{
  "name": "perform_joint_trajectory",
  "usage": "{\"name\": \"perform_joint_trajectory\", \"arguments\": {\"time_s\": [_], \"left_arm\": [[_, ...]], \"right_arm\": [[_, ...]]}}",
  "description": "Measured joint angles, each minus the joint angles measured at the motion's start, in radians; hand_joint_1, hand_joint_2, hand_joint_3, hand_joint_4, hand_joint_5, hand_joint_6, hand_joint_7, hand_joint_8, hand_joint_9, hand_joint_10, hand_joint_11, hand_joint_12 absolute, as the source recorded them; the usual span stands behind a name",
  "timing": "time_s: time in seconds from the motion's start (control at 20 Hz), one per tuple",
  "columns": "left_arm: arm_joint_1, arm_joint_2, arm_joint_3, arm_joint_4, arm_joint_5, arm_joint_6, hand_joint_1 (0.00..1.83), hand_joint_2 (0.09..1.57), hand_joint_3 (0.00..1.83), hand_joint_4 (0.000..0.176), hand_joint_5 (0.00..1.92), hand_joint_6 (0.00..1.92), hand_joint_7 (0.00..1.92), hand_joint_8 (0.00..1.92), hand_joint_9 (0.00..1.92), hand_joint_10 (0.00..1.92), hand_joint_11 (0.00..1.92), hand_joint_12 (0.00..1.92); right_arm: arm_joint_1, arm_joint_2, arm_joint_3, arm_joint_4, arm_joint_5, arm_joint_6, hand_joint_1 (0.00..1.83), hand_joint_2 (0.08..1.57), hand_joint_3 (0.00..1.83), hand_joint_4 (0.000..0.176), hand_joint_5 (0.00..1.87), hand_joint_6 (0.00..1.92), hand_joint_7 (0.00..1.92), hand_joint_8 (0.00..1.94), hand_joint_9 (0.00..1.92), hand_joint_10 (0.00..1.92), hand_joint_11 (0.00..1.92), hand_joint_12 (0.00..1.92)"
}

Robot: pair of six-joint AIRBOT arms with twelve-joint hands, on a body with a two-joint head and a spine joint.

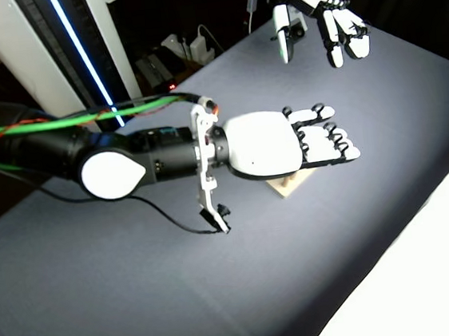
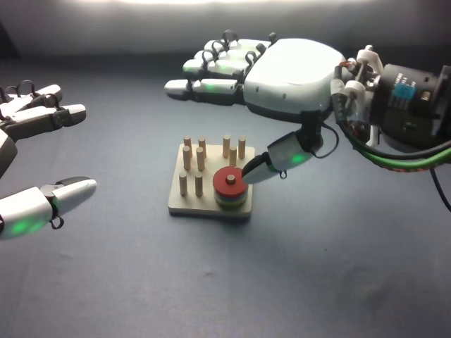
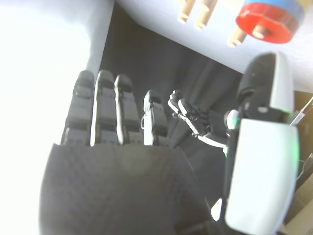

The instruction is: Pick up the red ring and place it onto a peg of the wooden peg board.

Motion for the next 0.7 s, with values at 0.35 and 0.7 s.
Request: {"name": "perform_joint_trajectory", "arguments": {"time_s": [0.35, 0.7], "left_arm": [[0.003, 0.014, -0.022, 0.013, -0.076, -0.032, 0.65, 1.09, 0.0, 0.062, 0.28, 0.0, 0.18, 0.0, 0.08, 0.0, 0.0, 0.16], [-0.038, 0.039, -0.03, 0.101, -0.215, -0.057, 0.43, 1.14, 0.0, 0.006, 0.13, 0.0, 0.16, 0.0, 0.19, 0.0, 0.0, 0.37]], "right_arm": [[-0.214, 0.257, -0.147, 0.318, 0.33, -0.034, 0.45, 1.13, 0.02, 0.154, 0.0, 0.0, 0.1, 0.01, 0.06, 0.01, 0.0, 0.0], [-0.615, 0.391, -0.322, 0.664, 0.838, -0.037, 0.51, 1.28, 0.0, 0.092, 0.14, 0.01, 0.28, 0.01, 0.3, 0.02, 0.19, 0.07]]}}
